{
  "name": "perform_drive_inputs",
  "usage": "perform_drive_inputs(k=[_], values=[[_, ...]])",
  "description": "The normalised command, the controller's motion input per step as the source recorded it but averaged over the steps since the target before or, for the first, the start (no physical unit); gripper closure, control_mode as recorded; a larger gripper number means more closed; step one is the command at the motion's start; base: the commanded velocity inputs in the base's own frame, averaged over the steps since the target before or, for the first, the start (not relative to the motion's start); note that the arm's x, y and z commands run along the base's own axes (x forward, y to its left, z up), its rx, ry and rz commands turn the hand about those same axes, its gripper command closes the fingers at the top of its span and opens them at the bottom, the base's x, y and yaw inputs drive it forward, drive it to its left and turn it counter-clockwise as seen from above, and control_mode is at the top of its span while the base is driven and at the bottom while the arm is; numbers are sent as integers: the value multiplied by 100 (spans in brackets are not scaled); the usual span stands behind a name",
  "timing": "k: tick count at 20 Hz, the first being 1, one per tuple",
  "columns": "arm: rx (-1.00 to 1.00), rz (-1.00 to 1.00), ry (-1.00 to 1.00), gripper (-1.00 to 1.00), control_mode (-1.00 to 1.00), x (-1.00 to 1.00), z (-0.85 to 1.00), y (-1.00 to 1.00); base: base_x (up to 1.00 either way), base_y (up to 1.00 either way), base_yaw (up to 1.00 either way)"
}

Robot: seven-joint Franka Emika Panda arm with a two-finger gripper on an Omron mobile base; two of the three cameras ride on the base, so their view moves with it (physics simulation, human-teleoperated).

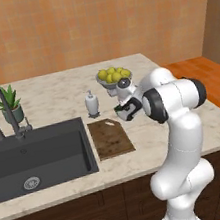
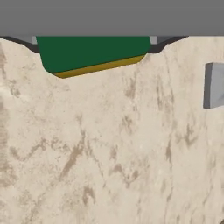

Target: Pick up the sponge from the counter and clean the cutting board by briefly scrubbing or pressing down on the cutting board. Once finished, release the sponge.

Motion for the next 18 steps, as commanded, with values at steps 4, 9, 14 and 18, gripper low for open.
perform_drive_inputs(k=[4,9,14,18], values=[[-20,0,-8,100,-100,-41,-13,49,0,0,0],[-1,7,-1,100,-100,-26,-47,38,0,0,0],[0,8,-7,100,-100,-1,-44,39,0,0,0],[-1,7,-2,100,-100,0,-60,47,0,0,0]])
